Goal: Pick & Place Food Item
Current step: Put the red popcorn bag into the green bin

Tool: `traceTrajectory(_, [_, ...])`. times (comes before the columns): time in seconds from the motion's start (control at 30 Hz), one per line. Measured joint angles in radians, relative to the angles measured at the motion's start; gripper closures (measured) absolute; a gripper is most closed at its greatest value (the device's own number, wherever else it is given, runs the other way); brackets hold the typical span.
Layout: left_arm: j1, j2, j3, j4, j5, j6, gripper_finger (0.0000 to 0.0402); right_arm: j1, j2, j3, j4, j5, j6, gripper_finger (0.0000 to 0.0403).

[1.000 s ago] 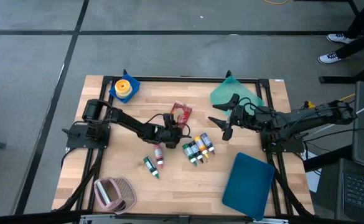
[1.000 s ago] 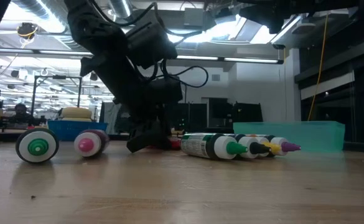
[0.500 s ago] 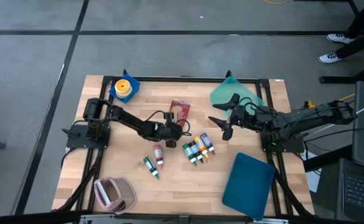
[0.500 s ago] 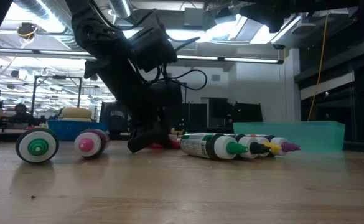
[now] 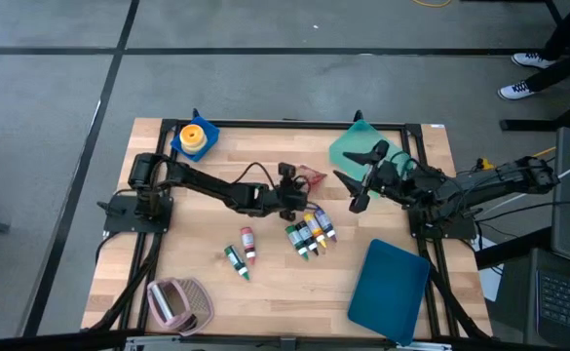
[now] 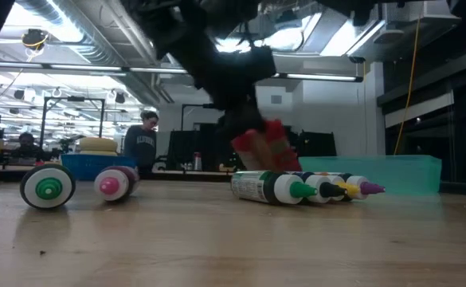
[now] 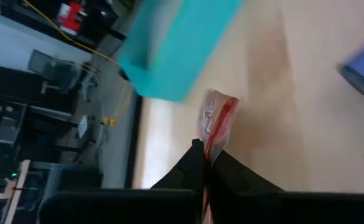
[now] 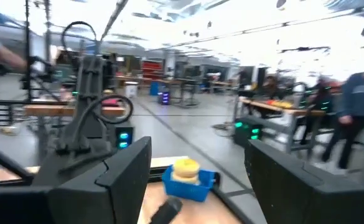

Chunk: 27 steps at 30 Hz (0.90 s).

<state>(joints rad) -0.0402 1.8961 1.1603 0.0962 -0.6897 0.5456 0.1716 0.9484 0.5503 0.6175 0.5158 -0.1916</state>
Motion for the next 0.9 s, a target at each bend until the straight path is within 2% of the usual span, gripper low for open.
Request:
traceTrajectory(0.2, [0.024, -0.006, 0.05, 0.01, -0.004, 0.066, 0.04, 0.049, -0.029, 0.0, -0.048, 0.05, -0.034, 0.0149])
traceTrajectory(0.4, [0.019, -0.065, 0.071, 0.01, 0.004, 0.121, 0.04, 0.076, -0.037, 0.0, -0.139, 0.107, -0.06, 0.0149])
traceTrajectory(0.53, [0.016, -0.152, 0.071, -0.008, -0.003, 0.145, 0.04, 0.082, -0.044, 0.0, -0.169, 0.094, -0.059, 0.0149])
traceTrajectory(0.7, [-0.008, -0.256, 0.071, -0.008, -0.074, 0.242, 0.04, 0.077, -0.046, 0.0, -0.202, 0.087, -0.017, 0.0149])
traceTrajectory(0.9, [-0.042, -0.352, 0.071, 0.008, 0.024, 0.258, 0.04, 0.036, -0.045, 0.0, -0.208, -0.013, 0.041, 0.0149])
